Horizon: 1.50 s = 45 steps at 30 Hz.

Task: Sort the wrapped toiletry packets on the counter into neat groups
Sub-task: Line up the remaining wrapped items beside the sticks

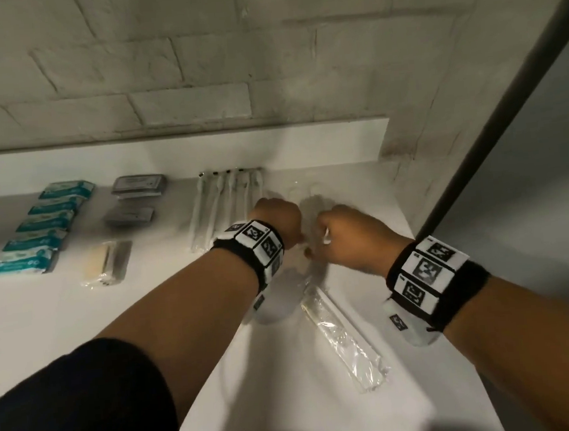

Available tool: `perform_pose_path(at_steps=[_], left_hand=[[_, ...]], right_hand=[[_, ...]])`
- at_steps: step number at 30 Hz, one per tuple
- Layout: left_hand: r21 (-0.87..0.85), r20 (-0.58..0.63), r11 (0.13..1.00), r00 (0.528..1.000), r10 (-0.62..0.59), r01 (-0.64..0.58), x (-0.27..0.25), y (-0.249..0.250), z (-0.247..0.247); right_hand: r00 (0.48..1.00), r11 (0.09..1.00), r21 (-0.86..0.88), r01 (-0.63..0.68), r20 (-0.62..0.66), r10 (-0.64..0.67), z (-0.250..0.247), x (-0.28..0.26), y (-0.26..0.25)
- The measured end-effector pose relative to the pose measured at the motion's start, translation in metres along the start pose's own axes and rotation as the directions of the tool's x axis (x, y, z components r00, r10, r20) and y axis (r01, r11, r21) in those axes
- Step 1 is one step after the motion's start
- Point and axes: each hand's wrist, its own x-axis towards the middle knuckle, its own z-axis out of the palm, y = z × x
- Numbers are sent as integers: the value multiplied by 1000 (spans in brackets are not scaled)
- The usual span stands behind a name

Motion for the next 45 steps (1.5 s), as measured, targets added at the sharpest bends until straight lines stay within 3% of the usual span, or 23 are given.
perform_pose_path(at_steps=[1, 3, 6, 8, 10, 12, 17, 19, 22, 24, 28, 30, 32, 34, 36, 40, 45], left_hand=[[-2, 5, 1000, 1000, -4, 4, 0, -1, 2], [-7, 17, 1000, 1000, -6, 6, 2, -2, 5], [4, 23, 1000, 1000, -14, 14, 2, -2, 5], [4, 33, 1000, 999, -22, 22, 1, -2, 5], [-6, 47, 1000, 998, -28, 29, 1, -2, 5], [-9, 48, 999, 998, -30, 31, 0, -1, 4], [21, 22, 1000, 1000, -20, 20, -2, -1, 3], [16, 27, 1000, 999, -18, 17, -2, -1, 3], [-6, 32, 1000, 999, -25, 25, -2, -1, 4], [-16, 36, 1000, 999, -17, 17, -1, -2, 5], [-17, 37, 1000, 999, 1, 0, 1, -5, 4], [-31, -9, 999, 1000, 10, -10, 0, -5, 3], [-52, -82, 998, 996, 37, -42, 0, 0, 2], [-60, -122, 995, 990, 70, -78, 0, 9, 0], [-57, -115, 994, 989, 92, -99, 2, 21, -3], [-91, -53, 993, 996, 75, -79, 8, 34, -10], [-172, -65, 984, 997, 43, -53, 7, 33, -14]], right_hand=[[989, 1000, -8, -1, 146, 2, 2, -12, -8], [920, 995, -93, 24, 392, 15, 6, -29, -19], [906, 985, -168, -33, 411, 100, 16, -31, -20], [890, 983, -30, -179, 421, 175, 21, -24, -13], [830, 931, 128, -342, 506, 235, 21, -18, -6], [798, 885, 219, -411, 556, 233, 15, -15, 1], [910, 781, 501, -374, 362, 204, -4, -8, 23], [934, 669, 653, -355, 268, 234, -8, -5, 30], [935, 468, 816, -340, 239, 263, -8, -1, 39], [926, 543, 768, -340, 173, 334, -6, 5, 45], [866, 685, 664, -301, -111, 488, -9, 27, 61], [891, 834, 460, -304, -173, 420, -13, 33, 67], [956, 957, 121, -264, -103, 276, -17, 34, 69], [985, 983, -69, -172, 14, 174, -15, 33, 69], [982, 984, -79, -162, 85, 168, -15, 32, 70], [980, 976, -151, -157, 102, 174, -16, 39, 67], [981, 975, -158, -156, 87, 171, -11, 47, 70]])
